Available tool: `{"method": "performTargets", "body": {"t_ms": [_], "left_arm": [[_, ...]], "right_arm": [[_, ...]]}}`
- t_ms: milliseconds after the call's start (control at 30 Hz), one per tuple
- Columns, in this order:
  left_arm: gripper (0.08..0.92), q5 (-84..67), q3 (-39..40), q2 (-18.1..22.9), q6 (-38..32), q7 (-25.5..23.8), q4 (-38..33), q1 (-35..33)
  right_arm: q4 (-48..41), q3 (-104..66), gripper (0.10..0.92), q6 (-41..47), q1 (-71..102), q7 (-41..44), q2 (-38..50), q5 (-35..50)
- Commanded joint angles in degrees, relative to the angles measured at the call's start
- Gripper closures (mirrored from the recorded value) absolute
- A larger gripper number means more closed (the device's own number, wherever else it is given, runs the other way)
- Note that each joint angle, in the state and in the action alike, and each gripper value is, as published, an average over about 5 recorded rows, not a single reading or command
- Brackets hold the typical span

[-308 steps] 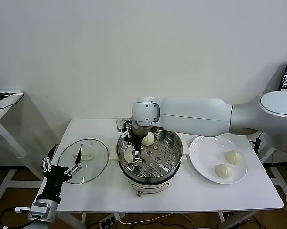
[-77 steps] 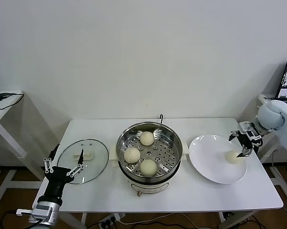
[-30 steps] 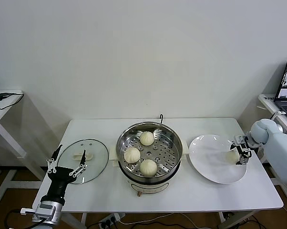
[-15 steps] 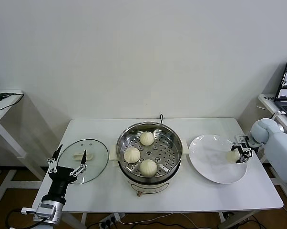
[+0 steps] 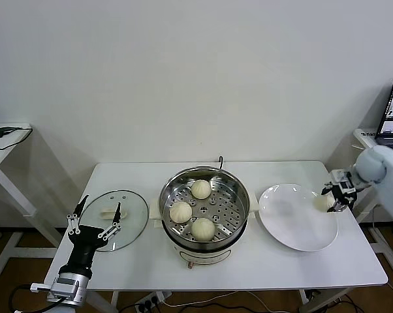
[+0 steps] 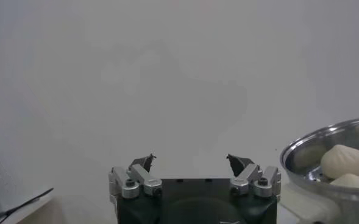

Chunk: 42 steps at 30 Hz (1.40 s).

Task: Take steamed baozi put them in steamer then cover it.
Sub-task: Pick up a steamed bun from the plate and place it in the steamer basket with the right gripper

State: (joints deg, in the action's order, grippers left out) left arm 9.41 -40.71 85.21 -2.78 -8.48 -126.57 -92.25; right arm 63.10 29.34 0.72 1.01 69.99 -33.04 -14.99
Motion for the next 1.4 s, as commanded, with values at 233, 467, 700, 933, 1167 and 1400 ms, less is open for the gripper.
{"method": "performTargets", "body": {"t_ms": [233, 467, 700, 933, 1167, 1400], "left_arm": [[0.177, -0.54, 0.04, -0.66, -0.15, -0.04, -0.92, 0.08], [0.177, -1.47, -0.38, -1.30, -0.22, -0.30, -1.12, 0.37], [0.177, -2.24, -1.06, -1.38, 0.06, -0.54, -1.29, 1.00], [0.177, -2.99, -2.32, -1.30, 0.26, -0.75, -1.30, 1.21], [0.177, -4.11, -4.54, -1.39, 0.34, -1.32, -1.14, 1.21], [0.177, -4.38, -5.14, -1.37, 0.44, -1.41, -0.48, 1.59]], "right_arm": [[32.08, 53.57, 0.355, 18.68, -54.87, 0.17, 7.51, 38.79], [38.79, 60.79, 0.355, 24.27, -63.10, -3.47, 0.13, 48.49], [38.33, 60.42, 0.355, 27.05, -59.62, -6.56, -8.76, 51.08], [32.27, 56.31, 0.355, 27.80, -50.94, -7.42, -16.14, 48.67], [24.47, 53.51, 0.357, 27.40, -44.79, -7.25, -22.54, 43.91], [19.83, 50.80, 0.355, 27.17, -39.63, -7.21, -26.18, 40.39]]}}
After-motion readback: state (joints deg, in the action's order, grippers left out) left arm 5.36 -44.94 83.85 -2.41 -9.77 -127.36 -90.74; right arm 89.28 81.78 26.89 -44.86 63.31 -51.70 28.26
